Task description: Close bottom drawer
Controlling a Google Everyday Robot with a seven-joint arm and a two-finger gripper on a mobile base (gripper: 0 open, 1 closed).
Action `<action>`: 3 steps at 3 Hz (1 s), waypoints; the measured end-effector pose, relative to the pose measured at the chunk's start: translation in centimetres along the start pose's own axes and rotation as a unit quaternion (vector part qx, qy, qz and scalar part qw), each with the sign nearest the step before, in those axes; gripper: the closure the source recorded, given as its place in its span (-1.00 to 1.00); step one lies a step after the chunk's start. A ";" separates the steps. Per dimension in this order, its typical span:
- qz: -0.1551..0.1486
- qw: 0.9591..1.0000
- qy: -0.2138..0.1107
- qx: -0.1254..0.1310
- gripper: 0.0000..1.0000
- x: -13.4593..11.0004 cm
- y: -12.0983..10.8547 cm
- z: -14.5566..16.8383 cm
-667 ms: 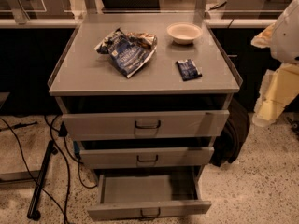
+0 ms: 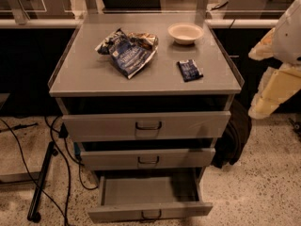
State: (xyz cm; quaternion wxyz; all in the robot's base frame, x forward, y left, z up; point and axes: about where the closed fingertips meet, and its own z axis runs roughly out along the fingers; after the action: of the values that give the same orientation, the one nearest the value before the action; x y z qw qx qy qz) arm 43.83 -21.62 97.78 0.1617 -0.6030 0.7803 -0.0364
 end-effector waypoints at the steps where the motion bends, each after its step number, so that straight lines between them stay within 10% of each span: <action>1: 0.000 1.000 0.000 0.000 -0.03 0.0 0.0 0.0; 3: 0.026 0.999 -0.027 0.010 0.90 0.8 1.5 3.0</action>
Offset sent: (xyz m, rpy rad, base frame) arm -0.0047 -0.0006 -0.0301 0.0444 -0.0058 -0.0289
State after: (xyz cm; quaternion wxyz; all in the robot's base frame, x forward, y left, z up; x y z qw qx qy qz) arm 43.10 -21.59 94.38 0.1901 -0.5815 0.7907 -0.0239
